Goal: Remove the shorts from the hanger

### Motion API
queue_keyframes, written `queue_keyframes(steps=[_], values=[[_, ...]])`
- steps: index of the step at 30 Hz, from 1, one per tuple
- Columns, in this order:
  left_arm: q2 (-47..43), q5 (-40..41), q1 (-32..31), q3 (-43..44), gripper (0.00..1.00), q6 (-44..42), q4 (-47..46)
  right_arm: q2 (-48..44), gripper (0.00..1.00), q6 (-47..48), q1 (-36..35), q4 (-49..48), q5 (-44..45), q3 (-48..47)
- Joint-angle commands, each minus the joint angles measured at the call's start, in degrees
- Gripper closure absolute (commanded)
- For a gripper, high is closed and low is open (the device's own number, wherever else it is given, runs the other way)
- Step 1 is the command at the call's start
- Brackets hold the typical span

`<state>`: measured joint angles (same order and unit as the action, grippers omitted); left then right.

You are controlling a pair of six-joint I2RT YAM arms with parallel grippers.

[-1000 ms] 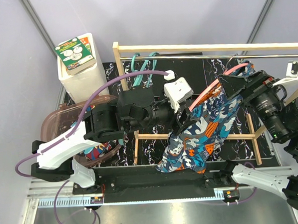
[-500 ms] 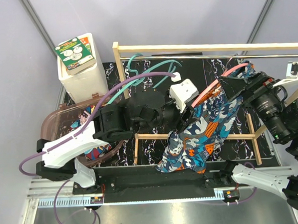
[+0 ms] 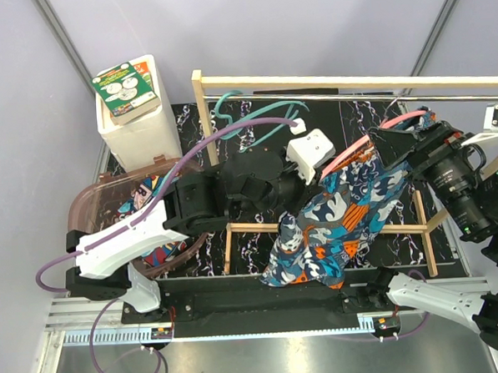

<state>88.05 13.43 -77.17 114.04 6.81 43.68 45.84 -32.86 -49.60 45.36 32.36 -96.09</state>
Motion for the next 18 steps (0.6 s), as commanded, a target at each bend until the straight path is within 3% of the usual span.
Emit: queue_keyframes(steps=[1,9,18], values=[[0.4,-4.1,0.4,4.3,1.0,1.9,-1.9,-0.8,0.0,0.8,0.0,-0.2,1.1,-1.6],[-2.4,-11.4,2.8,4.9,1.0,10.0,-6.5,-4.0,0.0,2.1,0.0,-5.8,-1.7,1.0],[-9.9,-29.1,13.3,-9.4,1.0,29.3,-26.2,-8.5,0.0,7.2,0.0,-12.8,-2.9,3.2]])
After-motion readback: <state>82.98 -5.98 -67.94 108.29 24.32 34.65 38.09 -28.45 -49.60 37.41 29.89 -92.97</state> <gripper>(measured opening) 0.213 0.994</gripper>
